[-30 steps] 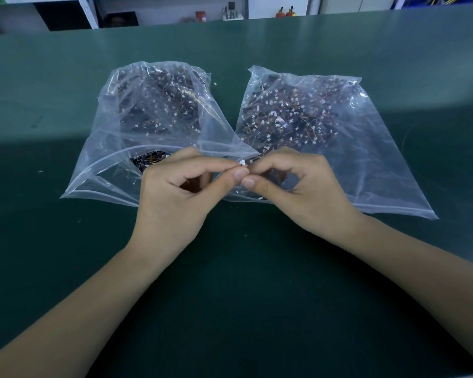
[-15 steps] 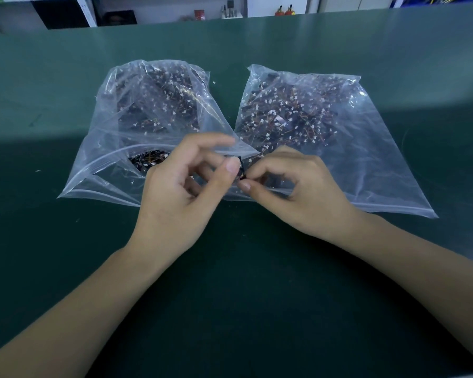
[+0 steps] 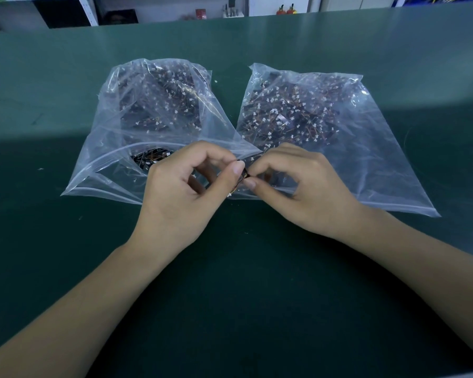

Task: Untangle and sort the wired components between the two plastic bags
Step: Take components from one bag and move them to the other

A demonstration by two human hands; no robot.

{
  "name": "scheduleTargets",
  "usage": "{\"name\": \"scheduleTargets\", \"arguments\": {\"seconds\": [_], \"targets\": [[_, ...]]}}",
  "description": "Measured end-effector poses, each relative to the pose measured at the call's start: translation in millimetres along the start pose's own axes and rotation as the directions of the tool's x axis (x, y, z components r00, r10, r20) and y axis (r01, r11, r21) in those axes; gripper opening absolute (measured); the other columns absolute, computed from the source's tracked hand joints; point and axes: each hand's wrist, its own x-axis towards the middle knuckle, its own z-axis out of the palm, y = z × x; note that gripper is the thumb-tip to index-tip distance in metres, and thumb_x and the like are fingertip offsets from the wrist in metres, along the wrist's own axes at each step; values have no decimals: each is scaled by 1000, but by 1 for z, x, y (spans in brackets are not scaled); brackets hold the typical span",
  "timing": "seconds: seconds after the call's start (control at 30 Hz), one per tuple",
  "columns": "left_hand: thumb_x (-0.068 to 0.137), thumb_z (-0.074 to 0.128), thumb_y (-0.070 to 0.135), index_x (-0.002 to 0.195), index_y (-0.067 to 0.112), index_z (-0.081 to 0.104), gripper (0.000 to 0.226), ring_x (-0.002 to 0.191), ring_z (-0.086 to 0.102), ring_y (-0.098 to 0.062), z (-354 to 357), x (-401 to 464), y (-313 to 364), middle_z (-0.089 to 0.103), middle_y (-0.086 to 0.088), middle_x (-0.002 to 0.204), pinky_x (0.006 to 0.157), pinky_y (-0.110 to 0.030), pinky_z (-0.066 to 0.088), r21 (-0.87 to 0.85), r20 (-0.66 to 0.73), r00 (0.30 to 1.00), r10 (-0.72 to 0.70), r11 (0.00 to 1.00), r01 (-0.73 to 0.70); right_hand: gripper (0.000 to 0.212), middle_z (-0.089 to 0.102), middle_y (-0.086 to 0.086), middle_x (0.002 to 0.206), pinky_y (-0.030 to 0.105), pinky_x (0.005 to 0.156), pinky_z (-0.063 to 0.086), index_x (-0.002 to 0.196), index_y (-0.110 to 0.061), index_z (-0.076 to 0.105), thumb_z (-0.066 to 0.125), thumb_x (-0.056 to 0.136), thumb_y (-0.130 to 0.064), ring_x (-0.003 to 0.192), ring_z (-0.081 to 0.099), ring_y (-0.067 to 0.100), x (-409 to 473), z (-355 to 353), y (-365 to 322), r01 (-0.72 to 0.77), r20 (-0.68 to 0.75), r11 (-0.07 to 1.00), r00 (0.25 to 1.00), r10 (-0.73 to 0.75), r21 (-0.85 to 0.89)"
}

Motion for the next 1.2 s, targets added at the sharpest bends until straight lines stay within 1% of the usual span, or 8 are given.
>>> {"name": "scheduleTargets", "arguments": {"seconds": [0.23,0.43,0.53,0.6,0.67,0.8,1.0,1.2], "targets": [[97,72,22,89,20,69,9,75,65,-16,1,0,-4,69,14,84,61,-21,48,40,33,999,19,999,-20,7,69,-10,85,36,81,50,91,-9,75,75,98,-10,81,62,17,-1,3,-2,-21,43,998,999,19,52],[98,71,23,90,19,70,8,77,66,-20,0,0,-4,69,13,84,61,-21,48,74,18,997,81,994,-83,9,70,-6,83,31,81,46,89,-8,75,74,98,-10,78,59,19,0,1,-3,0,14,999,1000,-1,47],[97,71,21,90,15,70,9,77,66,-19,1,0,-3,68,13,84,59,-25,49,99,18,993,117,988,-118,10,68,-7,82,26,81,42,88,-8,75,75,98,-10,76,56,17,0,1,-3,-3,24,999,1000,3,38],[97,71,20,90,14,70,10,77,66,-19,1,0,-3,68,15,84,59,-28,50,107,12,993,122,987,-122,10,69,-6,82,27,82,43,88,-9,75,75,97,-10,77,56,17,0,1,-3,-6,21,999,1000,5,43],[97,72,20,91,13,70,9,78,67,-19,1,0,-3,68,14,85,60,-30,50,112,5,993,118,987,-117,9,69,-7,83,28,82,44,89,-9,75,74,98,-10,78,57,18,0,1,-3,-5,18,999,1000,5,42],[95,74,15,88,12,69,9,76,66,-19,1,0,-3,68,12,84,59,-31,50,137,14,991,136,981,-137,9,67,-12,85,23,82,39,89,-10,75,75,98,-9,77,54,13,0,2,-2,4,36,1000,999,-5,23],[95,75,15,88,11,69,10,76,66,-18,-1,1,-3,67,12,85,59,-32,50,145,4,990,143,979,-142,7,64,-20,87,25,84,42,92,-12,76,75,99,-12,79,56,7,1,1,-1,0,21,1000,1000,-1,24],[96,73,17,89,10,69,11,76,66,-17,0,1,-4,67,12,85,59,-33,50,160,-5,986,165,974,-162,7,65,-19,88,27,84,44,92,-12,76,75,99,-12,80,57,9,0,2,-1,5,3,1000,1000,-5,20]]}}
